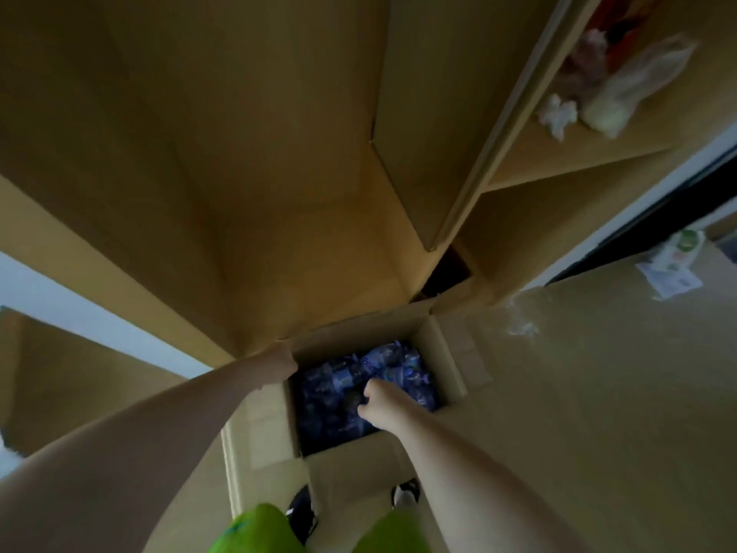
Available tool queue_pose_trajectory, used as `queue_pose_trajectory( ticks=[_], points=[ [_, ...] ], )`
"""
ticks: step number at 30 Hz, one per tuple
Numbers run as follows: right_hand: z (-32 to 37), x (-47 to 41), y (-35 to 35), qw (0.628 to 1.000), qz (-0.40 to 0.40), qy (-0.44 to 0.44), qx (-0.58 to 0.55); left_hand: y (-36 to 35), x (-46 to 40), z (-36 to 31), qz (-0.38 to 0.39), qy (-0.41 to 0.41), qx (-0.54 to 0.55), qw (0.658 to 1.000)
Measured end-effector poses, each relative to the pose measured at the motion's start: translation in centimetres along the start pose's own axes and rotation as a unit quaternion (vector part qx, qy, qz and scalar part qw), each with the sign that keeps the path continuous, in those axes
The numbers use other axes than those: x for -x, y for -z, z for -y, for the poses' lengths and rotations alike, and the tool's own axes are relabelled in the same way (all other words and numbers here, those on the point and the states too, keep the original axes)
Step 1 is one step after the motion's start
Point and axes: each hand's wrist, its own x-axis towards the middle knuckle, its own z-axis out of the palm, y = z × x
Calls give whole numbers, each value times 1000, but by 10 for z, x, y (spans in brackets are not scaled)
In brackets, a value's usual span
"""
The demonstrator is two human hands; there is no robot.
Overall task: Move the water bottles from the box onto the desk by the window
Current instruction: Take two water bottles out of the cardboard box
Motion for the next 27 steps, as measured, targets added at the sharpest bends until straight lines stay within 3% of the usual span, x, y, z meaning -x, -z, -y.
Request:
queue_pose_trajectory(
  ticks=[5,14,20,27],
  points=[
    [-34,-40,19,993,58,43,93,-37,-26,-19,9,89,52,995],
    [-91,-151,13,976,105,94,165,-126,-128,-33,-3,140,100,985],
    [-114,-269,-40,975,72,131,166,-189,-241,23,-21,190,105,976],
    [-138,-400,-118,956,26,169,237,-244,-319,41,-2,148,117,982]
  ],
)
